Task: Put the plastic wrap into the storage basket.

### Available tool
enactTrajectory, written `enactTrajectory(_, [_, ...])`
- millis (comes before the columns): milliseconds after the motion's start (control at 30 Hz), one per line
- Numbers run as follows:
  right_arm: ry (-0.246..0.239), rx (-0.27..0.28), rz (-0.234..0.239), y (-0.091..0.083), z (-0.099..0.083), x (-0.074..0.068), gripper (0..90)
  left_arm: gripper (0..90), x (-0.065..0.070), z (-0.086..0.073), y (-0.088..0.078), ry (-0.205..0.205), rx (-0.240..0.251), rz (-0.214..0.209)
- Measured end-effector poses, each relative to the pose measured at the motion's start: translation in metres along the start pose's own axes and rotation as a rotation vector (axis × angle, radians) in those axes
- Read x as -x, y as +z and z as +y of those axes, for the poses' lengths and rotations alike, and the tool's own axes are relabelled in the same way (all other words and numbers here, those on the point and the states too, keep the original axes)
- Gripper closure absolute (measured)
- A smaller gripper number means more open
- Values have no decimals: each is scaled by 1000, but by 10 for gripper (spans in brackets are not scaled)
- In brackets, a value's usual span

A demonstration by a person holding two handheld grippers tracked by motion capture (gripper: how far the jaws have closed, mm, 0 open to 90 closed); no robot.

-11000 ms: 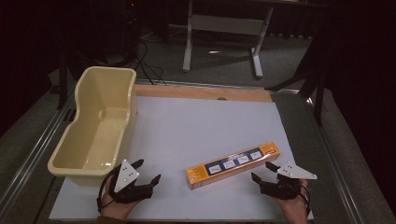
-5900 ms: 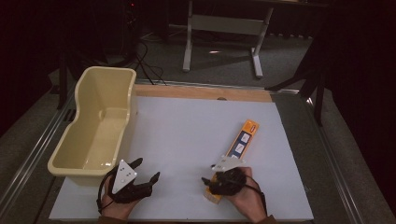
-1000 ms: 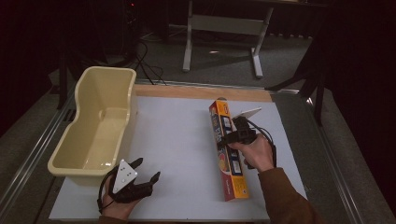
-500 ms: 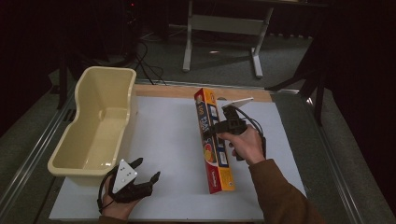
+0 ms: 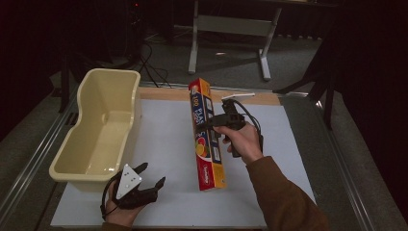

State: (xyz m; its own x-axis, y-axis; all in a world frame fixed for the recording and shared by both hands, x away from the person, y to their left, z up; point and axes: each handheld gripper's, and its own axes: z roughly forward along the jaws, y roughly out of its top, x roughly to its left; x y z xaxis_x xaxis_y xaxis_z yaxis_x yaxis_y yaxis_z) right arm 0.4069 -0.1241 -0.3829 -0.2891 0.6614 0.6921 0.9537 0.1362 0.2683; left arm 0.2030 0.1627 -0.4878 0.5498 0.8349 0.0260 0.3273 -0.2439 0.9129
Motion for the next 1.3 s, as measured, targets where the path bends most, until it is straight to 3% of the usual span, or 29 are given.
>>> enactTrajectory(433, [-3,71,92,7,16,-16,389,255,0,0,0,1,-1,-2])
enactTrajectory(600, [22,99,152,6,21,-17,389,255,0,0,1,3,-2,-3])
enactTrajectory(1000, [45,123,200,20,32,-28,389,253,1,0,1,5,-3,-6])
enactTrajectory(1133, [78,140,257,27,34,-31,389,253,2,0,1,7,-2,-6])
enactTrajectory(1300, [91,146,281,33,37,-36,389,253,2,0,1,5,-1,-6])
